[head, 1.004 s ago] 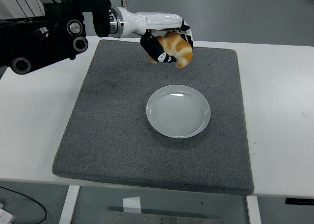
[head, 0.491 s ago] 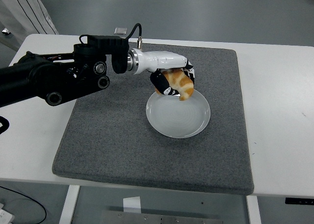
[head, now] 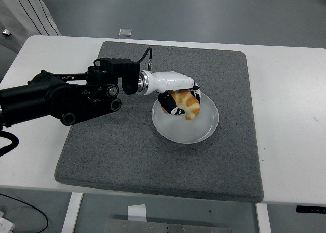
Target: Place the bread on the plate
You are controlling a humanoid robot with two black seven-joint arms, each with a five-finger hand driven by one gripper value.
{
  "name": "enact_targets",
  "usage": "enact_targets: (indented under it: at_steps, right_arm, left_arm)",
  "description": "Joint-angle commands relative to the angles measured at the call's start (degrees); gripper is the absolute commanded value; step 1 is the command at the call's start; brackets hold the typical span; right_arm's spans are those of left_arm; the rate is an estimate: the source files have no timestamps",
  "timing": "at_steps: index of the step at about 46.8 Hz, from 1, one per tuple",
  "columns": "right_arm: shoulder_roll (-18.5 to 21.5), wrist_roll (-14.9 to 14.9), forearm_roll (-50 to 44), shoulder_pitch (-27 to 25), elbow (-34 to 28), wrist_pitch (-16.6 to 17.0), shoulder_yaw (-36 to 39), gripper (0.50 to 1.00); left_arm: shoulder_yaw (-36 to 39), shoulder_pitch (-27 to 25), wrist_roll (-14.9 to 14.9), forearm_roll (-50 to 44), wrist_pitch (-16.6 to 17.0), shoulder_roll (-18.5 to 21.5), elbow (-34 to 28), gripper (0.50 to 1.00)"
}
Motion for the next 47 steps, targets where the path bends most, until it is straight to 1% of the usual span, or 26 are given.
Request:
enact_targets:
  at_steps: [1,11,22,24,25,27,32,35,37,39,40,47]
  right_arm:
    - [0.0,-0.05,0.0,-0.01,0.0,0.0,0.0,0.932]
    - [0.0,0.04,0.0,-0.01,0.0,0.0,0.0,0.932]
    - [0.0,0.04,0.0,-0.01,0.0,0.0,0.0,0.932]
    - [0.0,0.04,0.0,-0.01,0.0,0.0,0.0,0.932]
    - [0.0,-0.05,0.0,-0.01,0.0,0.0,0.0,0.932]
    - [0.0,0.04,0.0,-0.01,0.0,0.0,0.0,0.932]
    - [0.0,-0.05,0.0,-0.01,0.0,0.0,0.0,0.932]
    - [0.0,-0.05,0.0,-0.01,0.0,0.0,0.0,0.932]
    - [0.0,-0.05,0.0,-0.01,0.0,0.0,0.0,0.932]
    - [0.0,-0.05,0.0,-0.01,0.0,0.0,0.0,0.932]
    - [0.0,0.04,0.0,-0.01,0.0,0.0,0.0,0.932]
    - [0.0,0.04,0.0,-0.01,0.0,0.0,0.0,0.932]
  left_arm:
    - [0.1,1.32,0.01,0.9,0.77,-0.6,1.04,0.5]
    - [2.12,2.91,0.01,0.9,2.79,-3.68,2.62,0.5]
    - [2.12,2.91,0.01,0.9,2.88,-3.59,2.71,0.5]
    - [2.12,2.91,0.01,0.9,2.88,-3.42,2.71,0.537]
    - [2.12,2.91,0.01,0.9,2.88,-3.42,2.71,0.567]
    - [2.12,2.91,0.01,0.81,2.88,-3.33,2.71,0.651]
    - [2.04,2.91,0.01,0.73,2.88,-3.16,2.62,0.752]
    - [2.04,2.82,-0.08,0.46,2.88,-3.07,2.45,0.848]
    - [2.04,2.73,-0.08,0.37,2.8,-3.07,2.36,0.889]
    - [2.04,2.73,-0.08,0.37,2.79,-3.07,2.27,0.919]
    - [1.95,2.65,-0.08,0.2,2.71,-2.98,2.27,0.926]
    - [1.6,2.38,-0.08,-0.15,2.27,-2.37,2.01,0.945]
